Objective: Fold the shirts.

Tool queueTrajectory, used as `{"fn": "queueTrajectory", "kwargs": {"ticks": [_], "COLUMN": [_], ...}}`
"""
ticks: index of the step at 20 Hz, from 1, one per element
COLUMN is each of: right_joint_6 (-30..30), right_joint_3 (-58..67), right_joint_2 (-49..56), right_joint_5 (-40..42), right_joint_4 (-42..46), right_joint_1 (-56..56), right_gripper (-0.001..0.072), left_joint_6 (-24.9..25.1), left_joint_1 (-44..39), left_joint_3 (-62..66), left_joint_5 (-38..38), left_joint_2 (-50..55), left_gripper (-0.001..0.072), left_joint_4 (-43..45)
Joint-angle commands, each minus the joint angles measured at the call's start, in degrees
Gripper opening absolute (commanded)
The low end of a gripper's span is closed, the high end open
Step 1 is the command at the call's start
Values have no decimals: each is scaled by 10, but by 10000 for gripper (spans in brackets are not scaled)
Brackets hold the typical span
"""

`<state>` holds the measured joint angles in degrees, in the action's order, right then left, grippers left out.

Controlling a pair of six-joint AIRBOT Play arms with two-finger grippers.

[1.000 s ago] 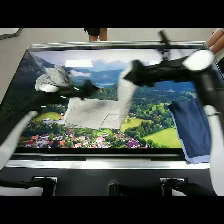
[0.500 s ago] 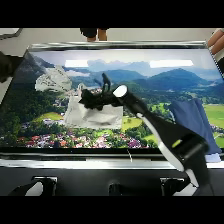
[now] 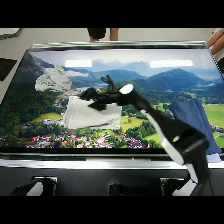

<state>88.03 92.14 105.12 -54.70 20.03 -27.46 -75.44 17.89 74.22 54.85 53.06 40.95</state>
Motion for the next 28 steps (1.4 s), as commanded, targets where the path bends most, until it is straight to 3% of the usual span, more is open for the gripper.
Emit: {"fn": "queueTrajectory", "kwargs": {"ticks": [1, 3, 4, 10, 11, 13, 14, 15, 16, 17, 19, 22, 28], "right_joint_6": [120, 154, 163, 148, 149, 148, 147, 136, 103, 69, 19, 11, 105], "right_joint_3": [0, -3, -16, -51, -51, -51, -51, -51, -51, -51, -50, -50, -50], "right_joint_2": [-60, -68, -66, 20, 31, 48, 53, 55, 54, 49, 19, -70, -263], "right_joint_5": [-208, -300, -301, -148, -124, -91, -85, -84, -90, -97, -113, -114, -162], "right_joint_4": [358, 532, 542, 321, 297, 255, 242, 229, 205, 177, 150, 172, 344], "right_joint_1": [86, 125, 141, 129, 121, 103, 94, 89, 88, 93, 118, 200, 438], "right_gripper": [674, 673, 673, 664, 611, 588, 509, 358, 81, 57, 57, 54, 54], "left_joint_6": [5, 6, 6, 6, 6, 6, 6, 6, 6, 6, 6, 6, 20], "left_joint_1": [0, -1, -1, -1, -1, -1, -1, -1, -1, -1, -1, -1, -1], "left_joint_3": [0, 0, 0, 0, 0, 0, 0, 0, 0, 0, 0, 0, 0], "left_joint_5": [2, 2, 3, 3, 3, 2, 2, 2, 2, 3, 3, 3, 3], "left_joint_2": [-2, -2, -2, -2, -2, -2, -2, -2, -2, -2, -2, -2, -2], "left_gripper": [35, 35, 35, 35, 35, 35, 35, 35, 35, 35, 35, 36, 36], "left_joint_4": [21, 22, 22, 22, 22, 22, 22, 22, 22, 22, 22, 22, 22]}}
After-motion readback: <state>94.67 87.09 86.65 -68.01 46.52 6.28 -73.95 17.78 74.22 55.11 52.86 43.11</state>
